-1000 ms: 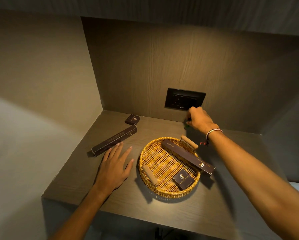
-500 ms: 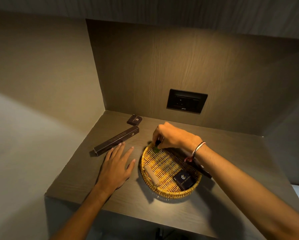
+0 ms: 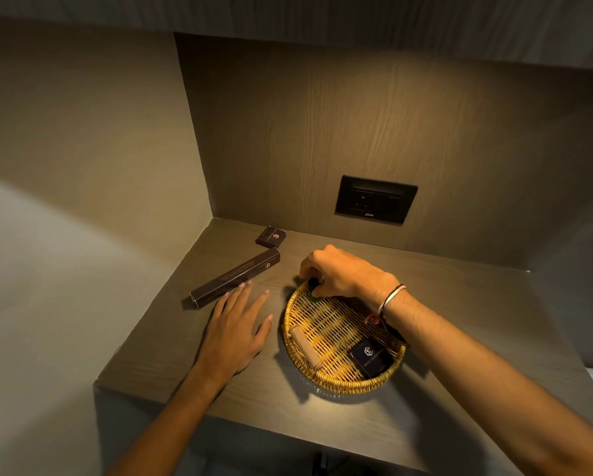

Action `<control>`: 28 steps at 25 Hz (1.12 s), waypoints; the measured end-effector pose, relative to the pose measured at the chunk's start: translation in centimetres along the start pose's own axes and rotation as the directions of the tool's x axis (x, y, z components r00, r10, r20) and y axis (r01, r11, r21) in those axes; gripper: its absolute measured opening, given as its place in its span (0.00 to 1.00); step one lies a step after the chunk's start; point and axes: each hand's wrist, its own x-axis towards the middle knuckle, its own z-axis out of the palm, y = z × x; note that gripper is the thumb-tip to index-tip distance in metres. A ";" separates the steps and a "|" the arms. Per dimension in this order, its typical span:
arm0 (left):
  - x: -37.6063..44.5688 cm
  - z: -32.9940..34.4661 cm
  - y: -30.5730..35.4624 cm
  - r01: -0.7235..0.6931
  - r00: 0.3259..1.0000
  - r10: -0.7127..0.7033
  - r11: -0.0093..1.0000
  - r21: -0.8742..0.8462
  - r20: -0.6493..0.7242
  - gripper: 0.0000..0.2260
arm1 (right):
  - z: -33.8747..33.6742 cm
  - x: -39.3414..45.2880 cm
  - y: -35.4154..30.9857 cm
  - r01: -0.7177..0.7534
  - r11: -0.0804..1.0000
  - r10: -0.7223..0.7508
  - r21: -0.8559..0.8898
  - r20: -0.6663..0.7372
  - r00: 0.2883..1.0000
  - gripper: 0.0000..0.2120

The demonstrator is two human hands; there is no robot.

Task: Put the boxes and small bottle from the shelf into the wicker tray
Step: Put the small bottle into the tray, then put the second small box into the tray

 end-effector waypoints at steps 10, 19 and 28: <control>0.1 0.2 -0.1 0.006 1.000 -0.006 1.000 -0.004 -0.005 0.26 | -4.3 4.3 1.7 -0.057 0.988 0.084 0.144 -0.193 0.977 0.15; 0.0 0.3 -0.2 0.004 1.000 -0.004 1.000 0.014 -0.020 0.25 | -1.9 12.9 -0.3 -0.017 0.967 0.035 -0.253 0.067 0.997 0.34; 0.1 0.4 -0.4 0.002 1.000 -0.002 1.000 0.010 -0.019 0.25 | -1.0 12.9 1.3 -0.061 0.957 0.080 -0.285 0.056 0.995 0.29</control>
